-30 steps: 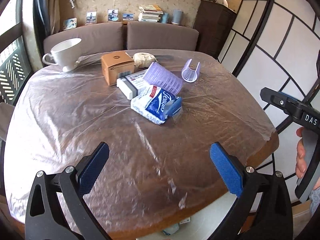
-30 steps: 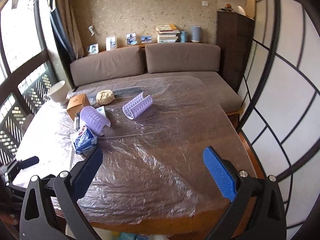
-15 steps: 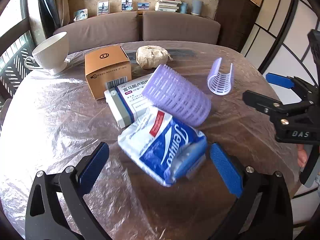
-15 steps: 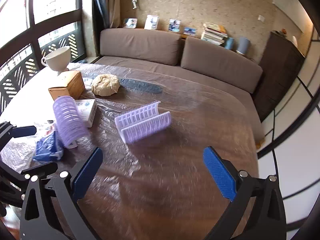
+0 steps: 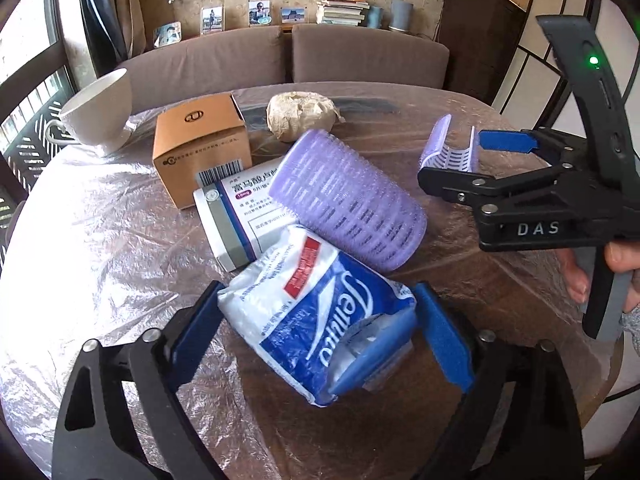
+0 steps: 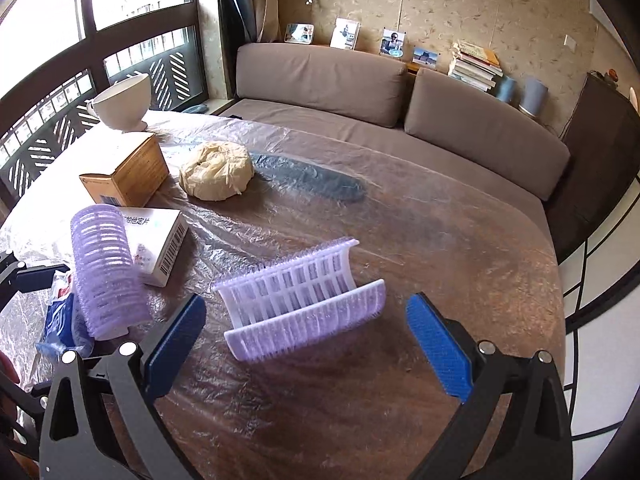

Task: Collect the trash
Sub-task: 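Grasp the blue Tempo tissue pack with the left tool while the right tool grasps the purple roller clip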

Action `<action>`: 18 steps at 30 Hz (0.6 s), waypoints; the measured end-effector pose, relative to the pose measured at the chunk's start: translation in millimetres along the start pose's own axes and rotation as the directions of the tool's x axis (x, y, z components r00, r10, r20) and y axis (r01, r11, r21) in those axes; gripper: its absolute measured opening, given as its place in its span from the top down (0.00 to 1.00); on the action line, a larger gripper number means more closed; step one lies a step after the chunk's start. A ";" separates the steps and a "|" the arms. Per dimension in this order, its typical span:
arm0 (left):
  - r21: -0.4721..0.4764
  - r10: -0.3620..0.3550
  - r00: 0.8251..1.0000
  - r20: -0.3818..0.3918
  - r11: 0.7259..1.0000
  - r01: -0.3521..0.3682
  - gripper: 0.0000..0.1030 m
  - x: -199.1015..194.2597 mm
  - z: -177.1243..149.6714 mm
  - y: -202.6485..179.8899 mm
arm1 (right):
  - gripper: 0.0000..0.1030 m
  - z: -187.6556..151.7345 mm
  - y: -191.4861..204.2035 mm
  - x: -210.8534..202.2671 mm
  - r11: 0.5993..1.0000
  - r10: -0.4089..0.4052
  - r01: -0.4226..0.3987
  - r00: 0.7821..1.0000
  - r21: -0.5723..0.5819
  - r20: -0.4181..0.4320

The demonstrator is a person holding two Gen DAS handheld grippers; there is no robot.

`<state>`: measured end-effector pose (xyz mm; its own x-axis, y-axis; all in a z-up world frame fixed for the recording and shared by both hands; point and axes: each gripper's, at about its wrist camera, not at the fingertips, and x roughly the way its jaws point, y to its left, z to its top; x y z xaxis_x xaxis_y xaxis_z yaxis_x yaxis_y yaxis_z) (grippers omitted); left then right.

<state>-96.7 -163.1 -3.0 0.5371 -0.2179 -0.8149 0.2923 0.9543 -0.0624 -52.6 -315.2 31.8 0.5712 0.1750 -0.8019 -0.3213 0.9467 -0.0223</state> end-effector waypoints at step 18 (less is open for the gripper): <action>0.001 -0.034 0.999 0.016 0.999 0.034 0.27 -16.5 -13.6 1.3 | 0.25 -9.2 2.2 -17.9 0.997 0.045 -0.046 0.999 0.067 0.014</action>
<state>-116.0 -155.4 2.5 0.5394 -0.2536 -0.8030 0.3117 0.9460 -0.0894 -70.5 -318.7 40.6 0.5664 0.2213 -0.7939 -0.2959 0.9536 0.0547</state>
